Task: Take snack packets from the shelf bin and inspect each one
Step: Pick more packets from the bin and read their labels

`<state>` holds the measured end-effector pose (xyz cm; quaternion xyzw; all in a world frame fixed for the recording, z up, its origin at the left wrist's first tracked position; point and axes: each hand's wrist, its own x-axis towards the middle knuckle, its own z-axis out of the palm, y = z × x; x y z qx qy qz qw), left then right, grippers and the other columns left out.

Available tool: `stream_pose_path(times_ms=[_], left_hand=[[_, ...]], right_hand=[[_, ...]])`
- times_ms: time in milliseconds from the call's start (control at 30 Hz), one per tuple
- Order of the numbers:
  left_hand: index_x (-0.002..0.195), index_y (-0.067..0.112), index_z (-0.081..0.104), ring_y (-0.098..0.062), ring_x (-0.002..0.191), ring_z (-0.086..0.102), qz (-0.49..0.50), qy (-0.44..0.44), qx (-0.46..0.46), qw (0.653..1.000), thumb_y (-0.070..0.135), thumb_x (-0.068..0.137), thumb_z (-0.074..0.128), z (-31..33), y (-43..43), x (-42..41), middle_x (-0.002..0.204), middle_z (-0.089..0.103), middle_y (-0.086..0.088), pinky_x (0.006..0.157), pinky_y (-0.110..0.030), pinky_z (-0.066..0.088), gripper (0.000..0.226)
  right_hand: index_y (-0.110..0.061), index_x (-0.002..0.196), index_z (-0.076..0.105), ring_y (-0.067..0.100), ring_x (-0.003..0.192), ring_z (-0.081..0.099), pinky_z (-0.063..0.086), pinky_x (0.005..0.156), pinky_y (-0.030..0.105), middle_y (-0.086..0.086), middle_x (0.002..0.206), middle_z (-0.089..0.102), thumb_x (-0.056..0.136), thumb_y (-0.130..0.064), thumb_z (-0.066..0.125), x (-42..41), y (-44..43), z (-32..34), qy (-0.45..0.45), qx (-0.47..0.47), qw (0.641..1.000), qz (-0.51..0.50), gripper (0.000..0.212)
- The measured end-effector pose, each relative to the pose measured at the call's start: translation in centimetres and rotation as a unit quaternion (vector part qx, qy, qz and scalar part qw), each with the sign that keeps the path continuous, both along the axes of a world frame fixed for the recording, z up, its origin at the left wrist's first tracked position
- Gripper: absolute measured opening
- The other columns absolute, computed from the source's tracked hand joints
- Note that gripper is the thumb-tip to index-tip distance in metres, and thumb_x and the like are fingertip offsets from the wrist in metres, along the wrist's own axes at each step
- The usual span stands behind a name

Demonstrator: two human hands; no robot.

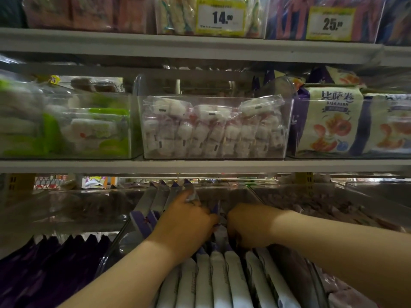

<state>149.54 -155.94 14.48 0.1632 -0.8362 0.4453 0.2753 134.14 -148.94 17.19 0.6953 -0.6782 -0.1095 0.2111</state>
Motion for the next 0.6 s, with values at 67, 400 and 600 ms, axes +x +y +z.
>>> stream_pose_path(times_ms=[67, 400, 600], left_hand=[[0.074, 0.032, 0.074, -0.010, 0.074, 0.068, 0.005, 0.007, -0.008, 1.000, 0.040, 0.080, 0.070, -0.2, -0.1, -0.1, 0.066, 0.070, 0.012, 0.099, -0.032, 0.045, 0.011], [0.126, 0.029, 0.053, -0.025, 0.125, 0.051, 0.106, -0.038, 0.073, 0.991, 0.036, 0.104, 0.033, 0.1, 0.0, -0.7, 0.127, 0.063, 0.002, 0.117, -0.046, 0.003, 0.031], [0.128, 0.033, 0.053, -0.023, 0.129, 0.045, 0.094, -0.034, 0.149, 0.984, 0.032, 0.101, 0.039, 1.2, 3.8, 0.3, 0.135, 0.056, 0.006, 0.115, -0.043, 0.014, 0.030]], right_hand=[[-0.011, 0.108, 0.071, 0.030, 0.092, 0.064, 0.052, 0.072, 0.032, 0.012, 0.103, 0.068, 0.088, -0.012, 0.057, -0.5, 0.4, 0.5, -0.016, -0.053, 0.998, 0.019, 0.023], [-0.025, 0.104, 0.073, 0.012, 0.092, 0.065, 0.052, 0.082, 0.023, -0.006, 0.101, 0.071, 0.091, -0.018, 0.059, -2.1, 5.9, 0.4, -0.107, -0.353, 0.915, 0.162, 0.021], [-0.014, 0.092, 0.076, 0.011, 0.068, 0.064, 0.057, 0.068, 0.031, -0.002, 0.079, 0.071, 0.082, -0.006, 0.070, -1.1, 10.3, -0.2, -0.163, -0.452, 0.850, 0.215, 0.014]])
